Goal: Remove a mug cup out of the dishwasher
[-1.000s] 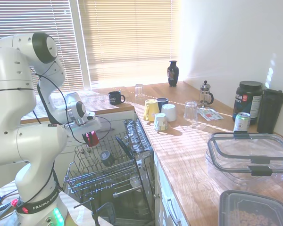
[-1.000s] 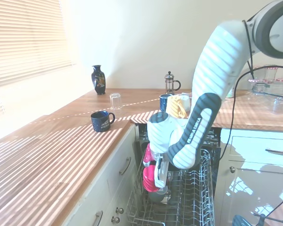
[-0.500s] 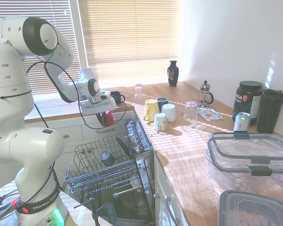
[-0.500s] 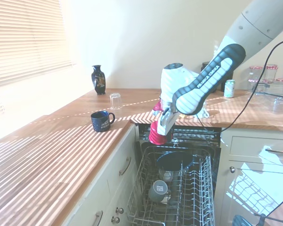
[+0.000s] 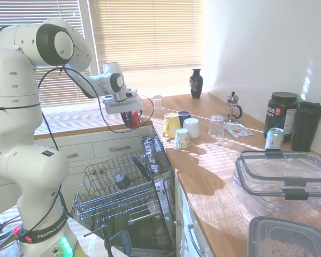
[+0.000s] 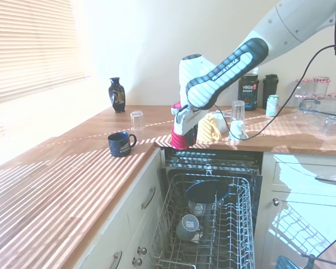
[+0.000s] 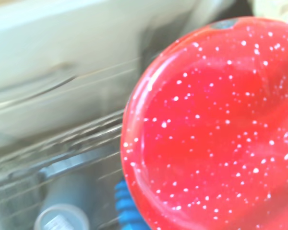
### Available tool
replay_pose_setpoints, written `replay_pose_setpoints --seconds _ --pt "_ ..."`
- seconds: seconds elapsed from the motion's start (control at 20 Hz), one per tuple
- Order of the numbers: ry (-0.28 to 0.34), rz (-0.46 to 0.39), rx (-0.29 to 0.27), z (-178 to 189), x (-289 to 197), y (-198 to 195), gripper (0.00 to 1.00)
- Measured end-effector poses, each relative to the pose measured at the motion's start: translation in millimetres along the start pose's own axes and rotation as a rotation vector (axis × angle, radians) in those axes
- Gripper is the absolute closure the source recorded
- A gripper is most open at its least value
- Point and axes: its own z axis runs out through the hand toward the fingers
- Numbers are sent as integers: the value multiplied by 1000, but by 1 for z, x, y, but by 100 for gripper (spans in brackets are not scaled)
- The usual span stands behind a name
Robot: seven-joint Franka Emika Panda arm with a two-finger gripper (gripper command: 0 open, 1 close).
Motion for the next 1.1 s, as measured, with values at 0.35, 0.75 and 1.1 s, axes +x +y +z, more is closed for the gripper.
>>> replay_pose_setpoints --seconds 0.35,0.75,1.1 --pt "-31 74 -47 5 67 0 100" --pt "-74 125 -69 31 110 9 100" --pt "-105 143 -93 63 128 19 100"
